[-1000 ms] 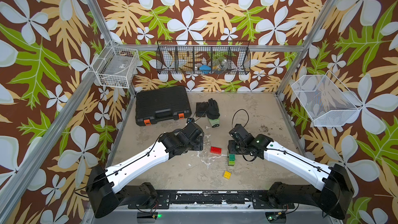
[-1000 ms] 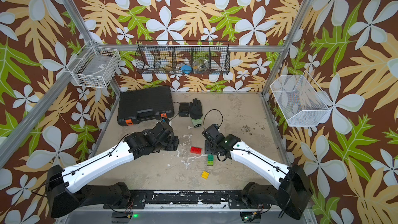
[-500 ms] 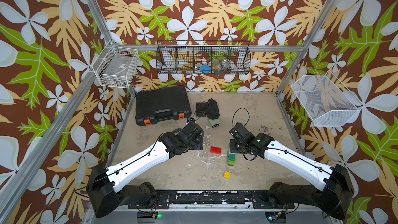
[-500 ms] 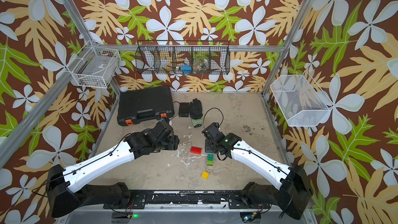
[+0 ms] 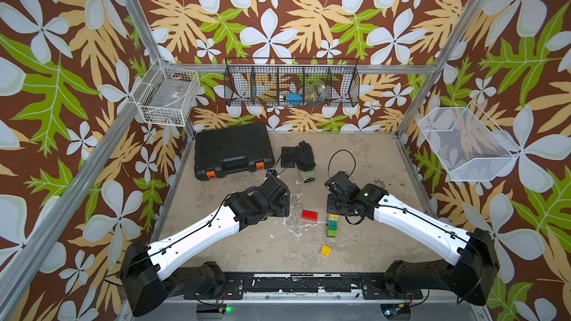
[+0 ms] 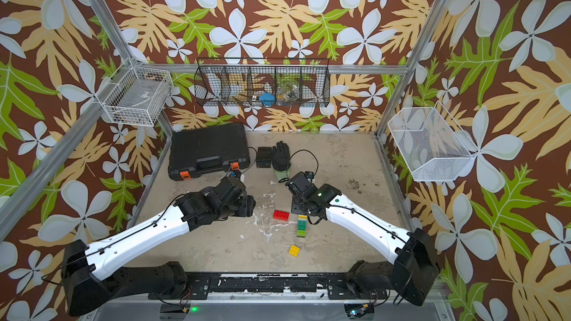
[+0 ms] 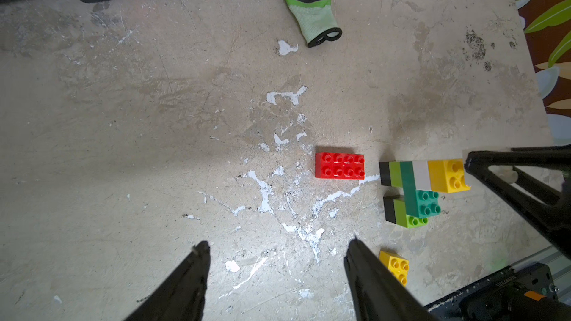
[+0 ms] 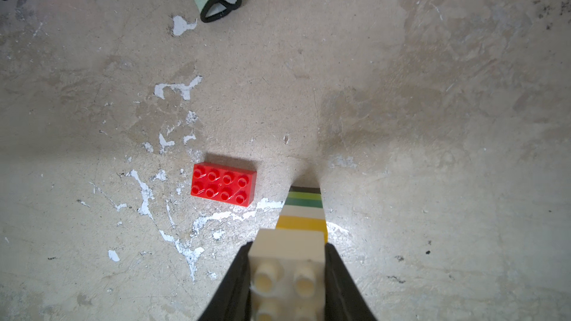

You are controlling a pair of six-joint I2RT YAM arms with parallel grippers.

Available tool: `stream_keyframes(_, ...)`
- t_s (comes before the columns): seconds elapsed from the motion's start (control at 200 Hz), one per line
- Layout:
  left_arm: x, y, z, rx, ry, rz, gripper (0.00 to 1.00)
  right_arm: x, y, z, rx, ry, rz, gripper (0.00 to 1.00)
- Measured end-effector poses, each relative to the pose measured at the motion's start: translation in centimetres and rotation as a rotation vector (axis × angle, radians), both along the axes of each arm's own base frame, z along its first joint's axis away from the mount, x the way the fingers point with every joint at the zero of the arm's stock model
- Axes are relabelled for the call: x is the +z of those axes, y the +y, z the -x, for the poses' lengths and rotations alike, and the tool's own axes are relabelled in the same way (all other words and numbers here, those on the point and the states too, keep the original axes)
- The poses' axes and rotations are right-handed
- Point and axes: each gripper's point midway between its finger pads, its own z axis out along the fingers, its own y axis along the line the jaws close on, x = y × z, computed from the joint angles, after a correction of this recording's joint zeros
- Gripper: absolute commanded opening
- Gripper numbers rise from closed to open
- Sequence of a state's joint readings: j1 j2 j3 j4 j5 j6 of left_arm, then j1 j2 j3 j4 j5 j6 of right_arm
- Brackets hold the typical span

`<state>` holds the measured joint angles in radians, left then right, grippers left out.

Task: Assemble a giraffe with lego
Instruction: Adjust the lego brick at the center of the board.

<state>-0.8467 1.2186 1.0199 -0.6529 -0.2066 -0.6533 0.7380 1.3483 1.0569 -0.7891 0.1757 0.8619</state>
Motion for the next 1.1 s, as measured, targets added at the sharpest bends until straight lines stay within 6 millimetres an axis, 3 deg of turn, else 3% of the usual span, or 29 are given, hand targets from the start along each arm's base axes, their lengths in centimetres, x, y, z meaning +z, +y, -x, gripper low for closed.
stream_keyframes(0.265, 0.3, 0.3, -0.1, -0.01, -0.025, -0.009, 0.72, 0.0, -0.1, 0.3, -0.046, 0.023, -0.008, 0.13)
stream_keyframes(0.581, 0.2, 0.5, 0.1, -0.032, -0.037, -0.021, 0.73, -1.6, -0.2, 1.3, -0.076, 0.068, -0.017, 0.12)
stream_keyframes(1.101, 0.1, 0.5, -0.1, -0.067, -0.054, -0.061, 0.73, -2.0, 0.2, 0.1, -0.098, 0.039, -0.012, 0.13)
